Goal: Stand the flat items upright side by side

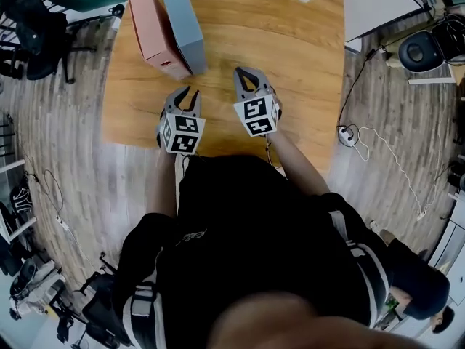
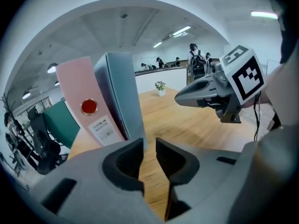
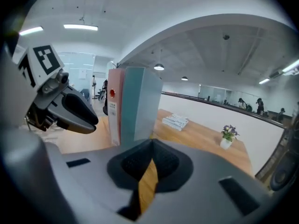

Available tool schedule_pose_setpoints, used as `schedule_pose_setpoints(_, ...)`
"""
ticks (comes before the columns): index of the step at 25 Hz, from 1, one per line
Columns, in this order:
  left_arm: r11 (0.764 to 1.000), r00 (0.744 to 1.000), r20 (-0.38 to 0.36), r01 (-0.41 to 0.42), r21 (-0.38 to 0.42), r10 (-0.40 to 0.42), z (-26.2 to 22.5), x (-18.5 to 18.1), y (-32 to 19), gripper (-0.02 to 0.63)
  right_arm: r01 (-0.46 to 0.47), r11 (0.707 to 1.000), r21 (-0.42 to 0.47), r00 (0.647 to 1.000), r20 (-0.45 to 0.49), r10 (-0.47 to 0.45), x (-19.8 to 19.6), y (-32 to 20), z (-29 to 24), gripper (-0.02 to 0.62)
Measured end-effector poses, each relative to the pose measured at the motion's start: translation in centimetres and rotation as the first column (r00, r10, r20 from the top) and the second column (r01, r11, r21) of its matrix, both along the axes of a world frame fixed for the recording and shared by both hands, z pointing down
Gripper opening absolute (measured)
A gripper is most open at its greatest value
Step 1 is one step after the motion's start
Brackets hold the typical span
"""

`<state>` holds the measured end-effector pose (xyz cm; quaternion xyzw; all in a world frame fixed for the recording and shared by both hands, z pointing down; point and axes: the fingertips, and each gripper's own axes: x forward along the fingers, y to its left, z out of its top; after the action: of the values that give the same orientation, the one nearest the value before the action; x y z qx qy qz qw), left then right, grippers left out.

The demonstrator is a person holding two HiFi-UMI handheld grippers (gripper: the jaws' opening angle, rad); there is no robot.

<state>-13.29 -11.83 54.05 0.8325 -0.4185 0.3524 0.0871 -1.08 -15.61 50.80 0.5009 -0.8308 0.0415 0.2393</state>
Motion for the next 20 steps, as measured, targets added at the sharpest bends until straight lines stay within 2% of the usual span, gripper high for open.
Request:
schedule_pose_setpoints(4,0.995,0.993,-0.117,-0.009,-0.101,-0.003,2.2,2.8,0.6,0.0,-0.049,0.998,-0.028,0.999,-0.023,0.049,1.9,1.4,1.5,0.006)
schedule_pose_setpoints(10,0.986,0.98,-0.197,-0.072,-0.152,0.041,3.3,6.4,-0.2,0.0,-0.183,0.978,-0.098,0.982,0.021,0.186,6.2,3.5,3.1,0.006)
schedule_pose_setpoints(13,0.973,0.946,-0.315,-0.133,-0.188,0.068,2.7,9.7,0.5,0.0,-0.269,0.957,-0.109,0.959,0.06,0.277,8.6,4.6,3.4,0.006)
schedule_pose_setpoints(15,0.969,0.921,-0.375,-0.182,-0.167,0.109,1.5,12.2,0.7,0.0,-0.326,0.941,-0.092,0.937,0.1,0.334,10.0,5.2,2.6,0.005)
schedule_pose_setpoints(20,0.97,0.877,-0.433,-0.243,-0.026,0.208,-4.1,16.3,-0.4,0.0,-0.423,0.906,0.014,0.893,0.174,0.415,12.9,6.1,-3.4,0.005)
